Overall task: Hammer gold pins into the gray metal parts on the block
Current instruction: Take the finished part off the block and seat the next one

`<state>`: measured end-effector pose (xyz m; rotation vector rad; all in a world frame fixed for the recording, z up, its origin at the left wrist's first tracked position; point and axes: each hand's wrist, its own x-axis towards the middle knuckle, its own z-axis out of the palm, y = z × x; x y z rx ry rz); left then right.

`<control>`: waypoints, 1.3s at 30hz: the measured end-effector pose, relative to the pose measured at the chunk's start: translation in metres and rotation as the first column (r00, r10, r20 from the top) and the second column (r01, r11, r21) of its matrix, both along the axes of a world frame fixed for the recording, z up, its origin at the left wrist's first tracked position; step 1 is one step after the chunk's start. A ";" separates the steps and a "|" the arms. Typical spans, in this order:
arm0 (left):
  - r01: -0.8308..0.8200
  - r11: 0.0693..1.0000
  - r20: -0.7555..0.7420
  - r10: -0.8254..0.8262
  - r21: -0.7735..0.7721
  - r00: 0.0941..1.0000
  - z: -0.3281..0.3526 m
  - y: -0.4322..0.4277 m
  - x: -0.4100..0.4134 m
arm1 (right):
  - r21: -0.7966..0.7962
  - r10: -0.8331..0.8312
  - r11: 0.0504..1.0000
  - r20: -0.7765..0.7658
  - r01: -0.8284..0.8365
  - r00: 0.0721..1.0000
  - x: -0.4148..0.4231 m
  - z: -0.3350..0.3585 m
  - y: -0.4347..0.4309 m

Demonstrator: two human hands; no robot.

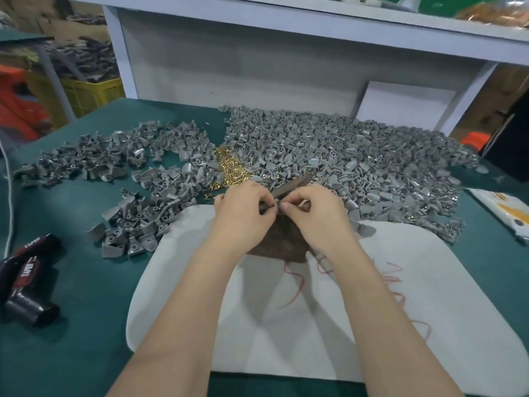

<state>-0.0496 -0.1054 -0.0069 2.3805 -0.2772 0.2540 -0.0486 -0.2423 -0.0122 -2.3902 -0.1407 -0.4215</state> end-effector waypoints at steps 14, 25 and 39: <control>0.017 1.000 0.018 -0.017 -0.007 1.000 -0.003 0.001 0.003 | -0.036 0.005 0.999 0.002 -0.005 1.000 0.001 0.002 0.003; 0.018 1.000 0.038 -0.018 -0.006 0.999 -0.002 0.001 0.002 | 0.019 0.020 1.000 -0.086 -0.018 0.996 0.001 0.005 0.000; 0.011 1.000 0.061 -0.010 -0.026 0.998 -0.005 0.002 0.003 | -0.072 0.026 0.997 -0.012 -0.027 1.000 -0.002 0.005 0.000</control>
